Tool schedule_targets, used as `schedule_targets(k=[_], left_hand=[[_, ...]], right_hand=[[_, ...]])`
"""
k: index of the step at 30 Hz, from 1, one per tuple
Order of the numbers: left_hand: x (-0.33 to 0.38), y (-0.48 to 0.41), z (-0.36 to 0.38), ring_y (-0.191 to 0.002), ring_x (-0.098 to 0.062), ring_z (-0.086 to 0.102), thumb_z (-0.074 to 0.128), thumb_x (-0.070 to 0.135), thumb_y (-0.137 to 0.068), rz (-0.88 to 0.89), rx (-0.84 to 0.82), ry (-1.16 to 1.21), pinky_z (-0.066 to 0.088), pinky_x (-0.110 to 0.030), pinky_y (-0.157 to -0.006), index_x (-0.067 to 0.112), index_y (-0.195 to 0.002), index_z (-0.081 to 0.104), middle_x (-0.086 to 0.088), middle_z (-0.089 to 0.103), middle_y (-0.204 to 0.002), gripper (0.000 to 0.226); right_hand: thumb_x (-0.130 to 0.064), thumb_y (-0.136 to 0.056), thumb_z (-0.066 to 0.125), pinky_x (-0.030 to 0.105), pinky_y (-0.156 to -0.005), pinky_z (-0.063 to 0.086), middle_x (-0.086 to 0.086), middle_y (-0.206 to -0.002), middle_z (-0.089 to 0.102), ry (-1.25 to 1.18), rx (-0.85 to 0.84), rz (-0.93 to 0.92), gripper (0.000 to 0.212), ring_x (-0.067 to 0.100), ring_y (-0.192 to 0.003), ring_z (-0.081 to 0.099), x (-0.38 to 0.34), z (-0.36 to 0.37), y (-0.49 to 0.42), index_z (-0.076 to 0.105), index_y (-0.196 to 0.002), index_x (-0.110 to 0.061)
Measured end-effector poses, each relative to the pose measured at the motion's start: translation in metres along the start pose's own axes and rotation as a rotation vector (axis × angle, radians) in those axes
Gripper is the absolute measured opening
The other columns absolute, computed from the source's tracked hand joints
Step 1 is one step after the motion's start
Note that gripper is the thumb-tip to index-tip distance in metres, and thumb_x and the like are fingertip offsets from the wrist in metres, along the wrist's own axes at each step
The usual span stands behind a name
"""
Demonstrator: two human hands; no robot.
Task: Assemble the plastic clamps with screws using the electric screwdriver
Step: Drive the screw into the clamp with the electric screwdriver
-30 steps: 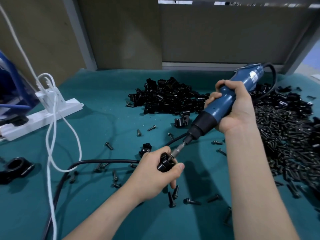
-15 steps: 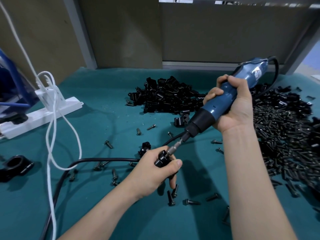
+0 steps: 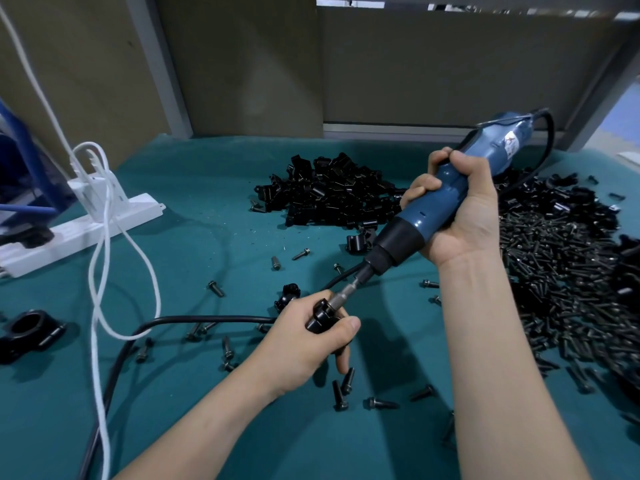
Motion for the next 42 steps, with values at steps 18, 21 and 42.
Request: schedule_targets(k=[18, 21, 42], left_hand=[[0.0, 0.0, -0.003, -0.034, -0.01, 0.036, 0.063, 0.044, -0.076, -0.008, 0.019, 0.036, 0.03, -0.013, -0.038, 0.032, -0.067, 0.057, -0.005, 0.063, -0.051, 0.016], [-0.001, 0.0, -0.003, -0.035, -0.011, 0.036, 0.063, 0.043, -0.077, -0.007, 0.018, 0.051, 0.03, -0.013, -0.038, 0.032, -0.066, 0.057, -0.004, 0.062, -0.05, 0.017], [-0.002, 0.0, -0.002, -0.033, -0.008, 0.031, 0.069, 0.045, -0.072, -0.209, -0.182, 0.27, 0.025, -0.016, -0.034, 0.023, -0.072, 0.061, -0.012, 0.065, -0.069, 0.023]], right_hand=[[-0.015, -0.074, 0.059, 0.018, -0.048, 0.044, -0.009, -0.074, 0.06, -0.006, -0.048, -0.021, 0.011, 0.005, -0.046, 0.046, 0.004, 0.007, 0.001, 0.053, -0.083, -0.018], [-0.015, -0.074, 0.059, 0.019, -0.048, 0.044, -0.008, -0.074, 0.06, 0.001, -0.06, -0.028, 0.011, 0.005, -0.046, 0.046, 0.005, 0.01, 0.001, 0.053, -0.083, -0.018], [-0.017, -0.079, 0.053, 0.018, -0.049, 0.044, -0.01, -0.078, 0.064, -0.098, -0.121, -0.038, 0.007, 0.005, -0.046, 0.047, -0.004, 0.007, 0.002, 0.054, -0.085, -0.017]])
Point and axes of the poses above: each hand's wrist, its own y-axis away from the middle knuckle, its own z-axis out of the palm, x = y × z, the point moved 7 cm from there along -y, towards the middle knuckle
